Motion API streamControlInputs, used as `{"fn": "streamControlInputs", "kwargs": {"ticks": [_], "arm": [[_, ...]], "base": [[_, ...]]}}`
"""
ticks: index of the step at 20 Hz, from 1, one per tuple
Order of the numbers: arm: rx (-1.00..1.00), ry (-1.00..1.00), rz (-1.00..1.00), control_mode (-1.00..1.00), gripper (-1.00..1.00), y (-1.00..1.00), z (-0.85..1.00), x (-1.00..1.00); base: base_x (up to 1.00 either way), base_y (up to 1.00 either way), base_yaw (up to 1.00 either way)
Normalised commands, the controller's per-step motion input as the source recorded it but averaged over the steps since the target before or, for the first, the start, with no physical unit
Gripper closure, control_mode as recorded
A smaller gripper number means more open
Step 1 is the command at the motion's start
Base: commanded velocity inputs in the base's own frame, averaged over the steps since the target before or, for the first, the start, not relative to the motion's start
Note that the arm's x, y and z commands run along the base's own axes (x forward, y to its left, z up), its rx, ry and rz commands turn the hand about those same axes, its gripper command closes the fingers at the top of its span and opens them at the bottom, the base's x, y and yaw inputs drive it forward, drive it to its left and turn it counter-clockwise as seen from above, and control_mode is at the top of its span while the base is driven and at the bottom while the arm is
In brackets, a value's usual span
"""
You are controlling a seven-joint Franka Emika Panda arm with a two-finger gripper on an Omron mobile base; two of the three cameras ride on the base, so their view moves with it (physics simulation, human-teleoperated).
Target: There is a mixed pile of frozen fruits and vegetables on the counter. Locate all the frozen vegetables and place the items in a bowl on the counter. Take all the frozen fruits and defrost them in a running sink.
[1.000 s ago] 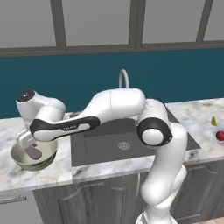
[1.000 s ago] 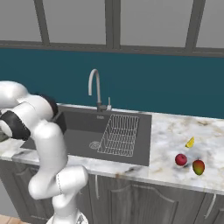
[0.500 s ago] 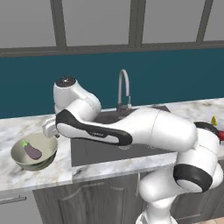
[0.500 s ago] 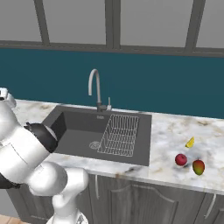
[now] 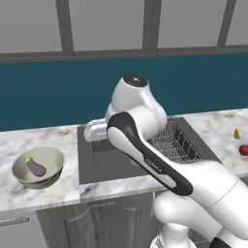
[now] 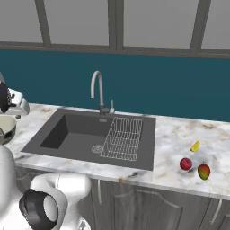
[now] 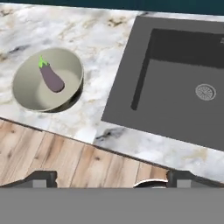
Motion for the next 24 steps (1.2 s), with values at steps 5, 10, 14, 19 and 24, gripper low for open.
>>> {"fn": "streamControlInputs", "kwargs": {"ticks": [5, 10, 14, 19, 24], "arm": [[0.07, 0.05, -0.46, -1.00, -1.00, -0.87, 0.41, -0.41], [0.00, 0.00, -0.26, -1.00, -1.00, -1.00, 0.01, -0.16], [0.00, -0.01, -0.09, -1.00, -1.00, -1.00, 0.04, -0.31], [-0.05, 0.00, -0.10, -1.00, -1.00, -1.00, 0.06, -0.26], [-0.14, 0.00, -0.03, -1.00, -1.00, -1.00, 0.02, 0.00]], "base": [[0.00, 0.00, 0.00], [0.00, 0.00, 0.00], [0.00, 0.00, 0.00], [0.00, 0.00, 0.00], [0.00, 0.00, 0.00]]}}
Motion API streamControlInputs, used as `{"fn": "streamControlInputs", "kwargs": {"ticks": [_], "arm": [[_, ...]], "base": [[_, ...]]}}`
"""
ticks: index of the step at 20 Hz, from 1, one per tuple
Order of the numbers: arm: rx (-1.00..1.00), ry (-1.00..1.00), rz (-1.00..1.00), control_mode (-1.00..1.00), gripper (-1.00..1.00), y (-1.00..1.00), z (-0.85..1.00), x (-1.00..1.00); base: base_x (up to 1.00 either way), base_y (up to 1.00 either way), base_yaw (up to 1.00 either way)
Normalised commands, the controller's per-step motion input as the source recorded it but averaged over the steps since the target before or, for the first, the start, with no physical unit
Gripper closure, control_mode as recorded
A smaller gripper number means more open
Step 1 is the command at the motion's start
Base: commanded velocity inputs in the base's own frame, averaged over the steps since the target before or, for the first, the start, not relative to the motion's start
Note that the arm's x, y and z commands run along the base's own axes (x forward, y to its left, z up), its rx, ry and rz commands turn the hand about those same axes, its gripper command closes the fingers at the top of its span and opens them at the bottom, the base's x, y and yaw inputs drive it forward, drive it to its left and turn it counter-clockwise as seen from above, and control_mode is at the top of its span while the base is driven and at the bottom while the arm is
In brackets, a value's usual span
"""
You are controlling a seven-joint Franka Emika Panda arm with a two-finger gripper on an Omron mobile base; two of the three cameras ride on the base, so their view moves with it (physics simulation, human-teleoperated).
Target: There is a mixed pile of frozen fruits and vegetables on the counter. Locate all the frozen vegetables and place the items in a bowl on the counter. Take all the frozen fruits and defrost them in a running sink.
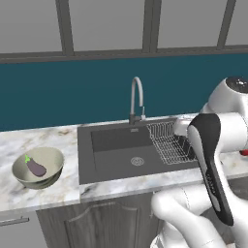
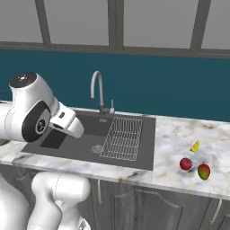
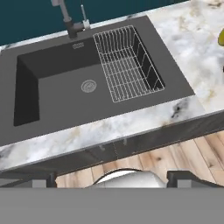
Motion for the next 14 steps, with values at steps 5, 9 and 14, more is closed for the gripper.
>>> {"fn": "streamControlInputs", "kwargs": {"ticks": [5, 9, 14], "arm": [[-0.17, 0.00, 0.00, -1.00, -1.00, -0.99, 0.00, 0.00], [-0.09, 0.00, -0.05, -1.00, -1.00, -0.86, -0.02, 0.00], [-0.06, 0.02, -0.07, -1.00, -1.00, -0.74, -0.14, 0.03]], "base": [[0.00, 0.00, 0.00], [0.00, 0.00, 0.00], [0.00, 0.00, 0.00]]}}
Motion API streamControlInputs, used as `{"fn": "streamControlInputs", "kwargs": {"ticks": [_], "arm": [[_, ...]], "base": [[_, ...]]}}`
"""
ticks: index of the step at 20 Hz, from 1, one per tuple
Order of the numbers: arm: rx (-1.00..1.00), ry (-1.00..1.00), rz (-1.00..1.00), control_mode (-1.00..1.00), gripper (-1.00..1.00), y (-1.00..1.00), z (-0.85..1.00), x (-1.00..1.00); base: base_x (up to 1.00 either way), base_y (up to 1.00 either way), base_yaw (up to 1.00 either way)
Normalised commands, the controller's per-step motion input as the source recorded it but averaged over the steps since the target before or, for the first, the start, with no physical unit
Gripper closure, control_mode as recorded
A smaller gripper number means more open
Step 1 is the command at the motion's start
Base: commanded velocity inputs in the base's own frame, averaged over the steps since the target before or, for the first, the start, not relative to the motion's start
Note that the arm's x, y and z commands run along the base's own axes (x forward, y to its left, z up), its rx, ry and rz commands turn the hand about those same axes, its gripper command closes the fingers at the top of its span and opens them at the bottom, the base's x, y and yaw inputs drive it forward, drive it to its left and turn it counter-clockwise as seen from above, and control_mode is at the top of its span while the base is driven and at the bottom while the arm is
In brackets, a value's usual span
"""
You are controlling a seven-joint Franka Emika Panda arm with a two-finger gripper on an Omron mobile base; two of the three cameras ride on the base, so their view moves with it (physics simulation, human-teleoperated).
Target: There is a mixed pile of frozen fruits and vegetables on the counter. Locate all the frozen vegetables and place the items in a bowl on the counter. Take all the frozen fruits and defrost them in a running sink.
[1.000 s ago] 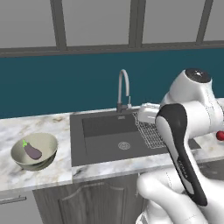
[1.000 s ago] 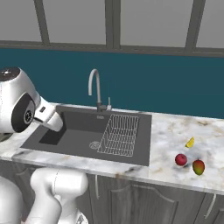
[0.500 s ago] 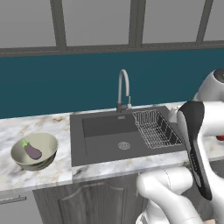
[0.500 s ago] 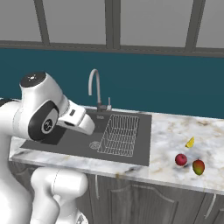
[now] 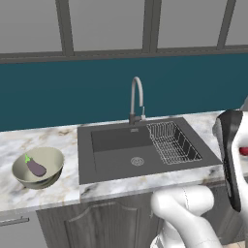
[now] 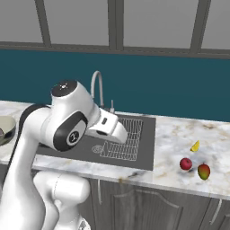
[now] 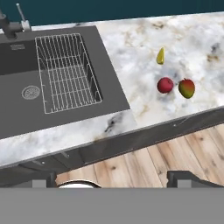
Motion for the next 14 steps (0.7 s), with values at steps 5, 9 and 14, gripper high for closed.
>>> {"fn": "streamControlInputs", "kwargs": {"ticks": [5, 9, 14], "arm": [[-0.09, 0.04, -0.12, -1.00, -1.00, -0.87, -0.22, 0.16], [-0.09, 0.04, -0.15, -1.00, -1.00, -0.91, -0.25, 0.20], [-0.04, 0.03, -0.10, -1.00, -1.00, -0.74, -0.27, 0.32]], "base": [[0.00, 0.00, 0.00], [0.00, 0.00, 0.00], [0.00, 0.00, 0.00]]}}
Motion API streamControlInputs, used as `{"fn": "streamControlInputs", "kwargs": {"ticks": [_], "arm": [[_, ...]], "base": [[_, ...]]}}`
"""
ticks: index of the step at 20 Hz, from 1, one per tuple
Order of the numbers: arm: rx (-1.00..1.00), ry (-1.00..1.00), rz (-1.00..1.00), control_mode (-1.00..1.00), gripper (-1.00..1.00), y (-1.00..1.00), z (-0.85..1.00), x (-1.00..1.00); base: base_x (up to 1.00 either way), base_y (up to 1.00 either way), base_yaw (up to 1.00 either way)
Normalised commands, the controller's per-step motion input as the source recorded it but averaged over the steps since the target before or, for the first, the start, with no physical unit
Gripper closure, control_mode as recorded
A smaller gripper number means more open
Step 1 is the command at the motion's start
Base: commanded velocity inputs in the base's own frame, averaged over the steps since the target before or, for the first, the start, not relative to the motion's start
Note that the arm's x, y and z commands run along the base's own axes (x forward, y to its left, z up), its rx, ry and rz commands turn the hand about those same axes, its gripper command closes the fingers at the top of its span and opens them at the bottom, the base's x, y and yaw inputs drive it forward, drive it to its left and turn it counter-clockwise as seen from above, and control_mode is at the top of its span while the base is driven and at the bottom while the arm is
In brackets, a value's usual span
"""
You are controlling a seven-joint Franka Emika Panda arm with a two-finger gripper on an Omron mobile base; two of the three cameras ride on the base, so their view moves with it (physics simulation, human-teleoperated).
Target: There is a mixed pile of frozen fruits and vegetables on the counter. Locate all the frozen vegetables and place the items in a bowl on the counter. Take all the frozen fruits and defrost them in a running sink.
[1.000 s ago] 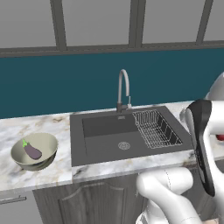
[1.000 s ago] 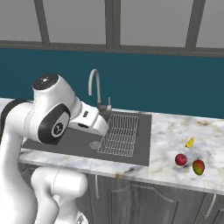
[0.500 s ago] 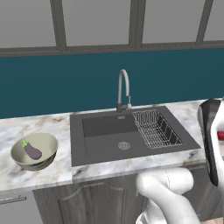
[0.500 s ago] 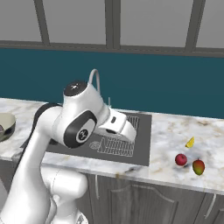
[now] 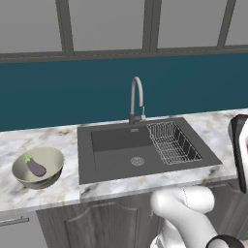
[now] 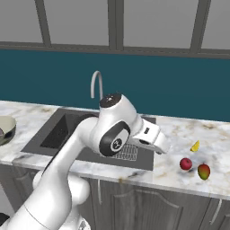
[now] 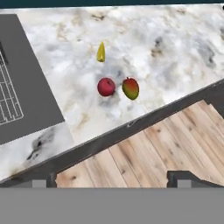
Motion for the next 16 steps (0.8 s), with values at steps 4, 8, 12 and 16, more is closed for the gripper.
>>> {"fn": "streamControlInputs", "kwargs": {"ticks": [4, 8, 12, 16], "arm": [[0.00, 0.07, 0.00, -1.00, -1.00, -0.27, -0.20, 0.70], [0.03, 0.13, 0.00, -1.00, -1.00, -0.34, -0.11, 0.68], [0.15, 0.10, 0.00, -1.00, -1.00, -0.54, -0.12, 0.58], [0.15, 0.07, 0.00, -1.00, -1.00, -0.50, -0.26, 0.49]], "base": [[0.00, 0.00, 0.00], [0.00, 0.00, 0.00], [0.00, 0.00, 0.00], [0.00, 0.00, 0.00]]}}
